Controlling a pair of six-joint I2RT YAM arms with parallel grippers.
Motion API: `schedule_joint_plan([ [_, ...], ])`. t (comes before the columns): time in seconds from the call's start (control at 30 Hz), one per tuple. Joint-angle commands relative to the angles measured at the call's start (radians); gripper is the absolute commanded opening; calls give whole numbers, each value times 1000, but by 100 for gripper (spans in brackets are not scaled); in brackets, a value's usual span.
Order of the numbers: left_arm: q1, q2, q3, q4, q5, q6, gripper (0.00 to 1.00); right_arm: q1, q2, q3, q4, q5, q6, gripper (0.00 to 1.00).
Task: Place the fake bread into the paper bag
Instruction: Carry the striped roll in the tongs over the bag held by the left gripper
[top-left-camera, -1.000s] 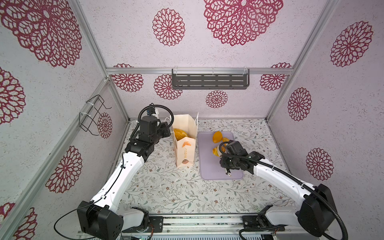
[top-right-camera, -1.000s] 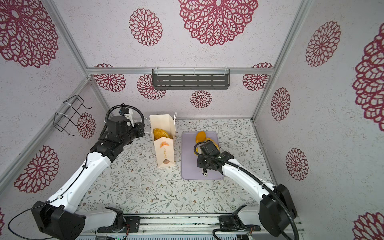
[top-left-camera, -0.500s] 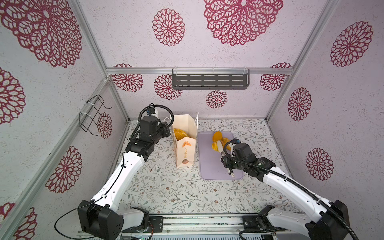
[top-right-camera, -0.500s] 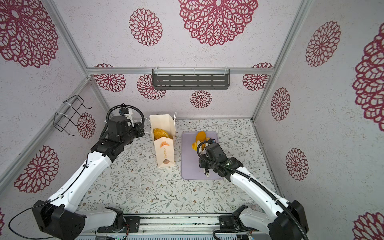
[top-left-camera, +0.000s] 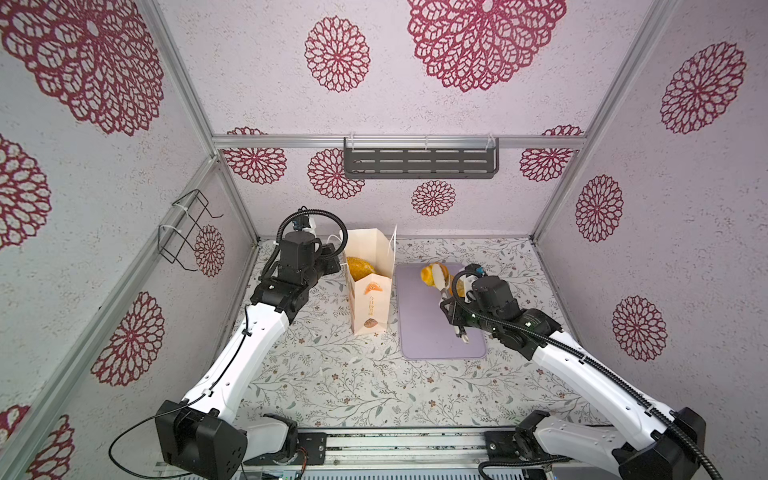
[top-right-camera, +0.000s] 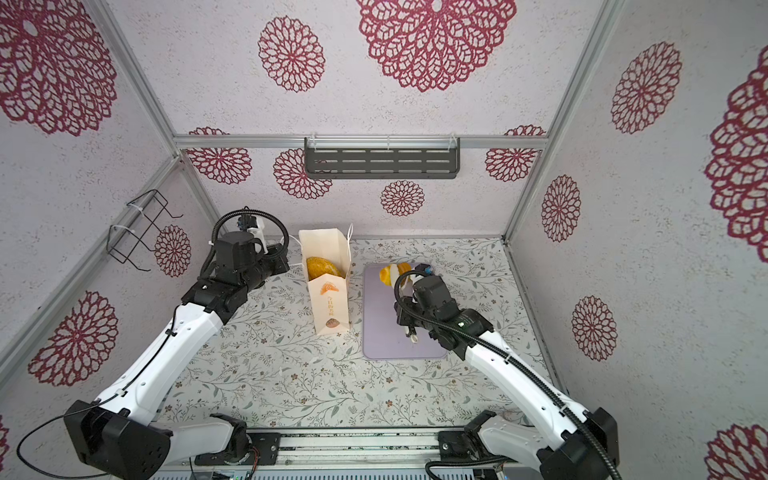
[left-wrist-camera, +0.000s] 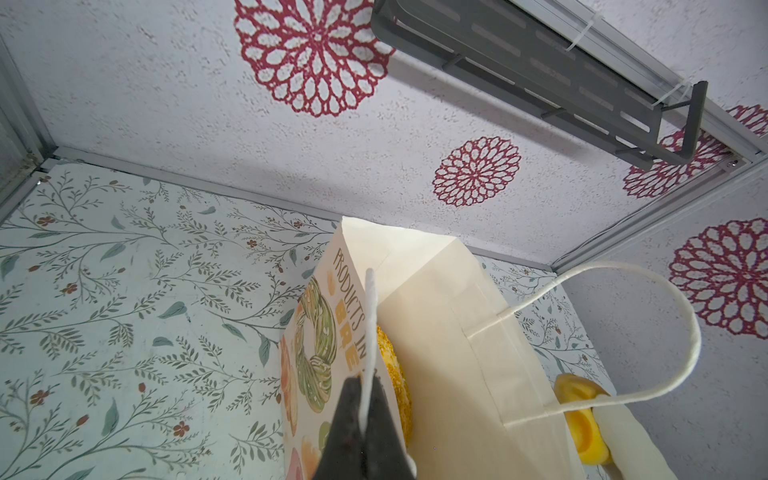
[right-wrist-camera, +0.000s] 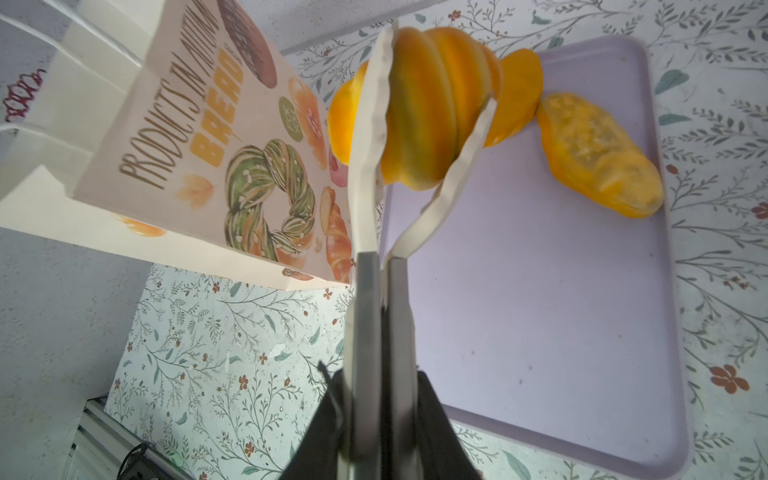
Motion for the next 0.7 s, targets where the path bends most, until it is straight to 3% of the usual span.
schedule_joint_plan([
  [0.0, -7, -6, -1, 16, -2, 18, 0, 3, -34, 68, 26, 4, -42, 24],
  [0.67, -8, 1, -1, 15, -6, 20, 0, 4, -17, 211, 48, 25, -128, 24],
])
